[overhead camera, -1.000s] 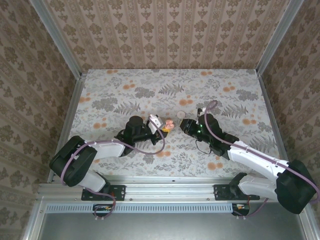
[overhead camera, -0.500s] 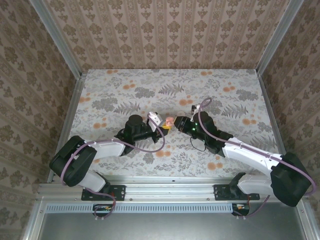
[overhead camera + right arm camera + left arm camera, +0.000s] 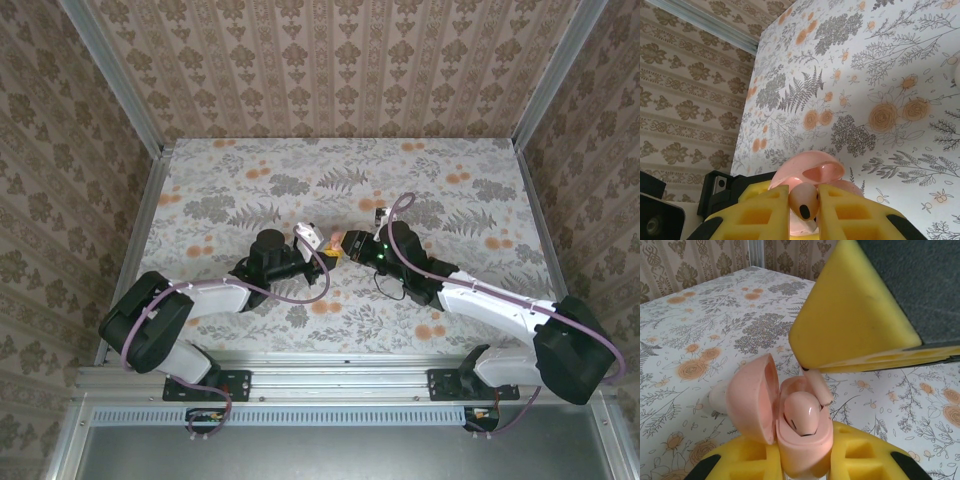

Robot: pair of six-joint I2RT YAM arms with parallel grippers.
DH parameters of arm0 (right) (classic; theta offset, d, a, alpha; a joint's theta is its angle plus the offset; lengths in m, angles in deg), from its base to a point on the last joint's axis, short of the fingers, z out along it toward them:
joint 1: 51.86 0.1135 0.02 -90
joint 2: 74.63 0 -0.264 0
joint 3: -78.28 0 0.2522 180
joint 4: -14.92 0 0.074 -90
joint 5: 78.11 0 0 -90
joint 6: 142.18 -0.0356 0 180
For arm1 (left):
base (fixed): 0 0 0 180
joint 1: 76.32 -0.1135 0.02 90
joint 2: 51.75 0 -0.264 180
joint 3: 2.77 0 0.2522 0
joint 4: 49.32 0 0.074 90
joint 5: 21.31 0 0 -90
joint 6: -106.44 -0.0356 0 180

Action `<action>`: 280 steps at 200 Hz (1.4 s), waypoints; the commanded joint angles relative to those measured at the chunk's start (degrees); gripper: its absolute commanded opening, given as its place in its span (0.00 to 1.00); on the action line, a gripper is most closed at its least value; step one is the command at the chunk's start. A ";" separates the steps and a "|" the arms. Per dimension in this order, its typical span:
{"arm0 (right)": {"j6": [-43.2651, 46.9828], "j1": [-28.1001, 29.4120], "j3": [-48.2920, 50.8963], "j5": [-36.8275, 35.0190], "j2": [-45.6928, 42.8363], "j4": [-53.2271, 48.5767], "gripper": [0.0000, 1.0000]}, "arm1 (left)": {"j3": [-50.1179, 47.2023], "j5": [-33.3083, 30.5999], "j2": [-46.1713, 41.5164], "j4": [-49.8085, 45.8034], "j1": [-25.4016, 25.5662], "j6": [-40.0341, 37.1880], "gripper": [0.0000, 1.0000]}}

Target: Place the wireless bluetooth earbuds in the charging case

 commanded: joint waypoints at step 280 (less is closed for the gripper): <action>5.87 0.51 0.81 1.23 -3.05 0.18 0.23 | 2.75 0.81 -4.02 5.82 -1.13 5.07 0.00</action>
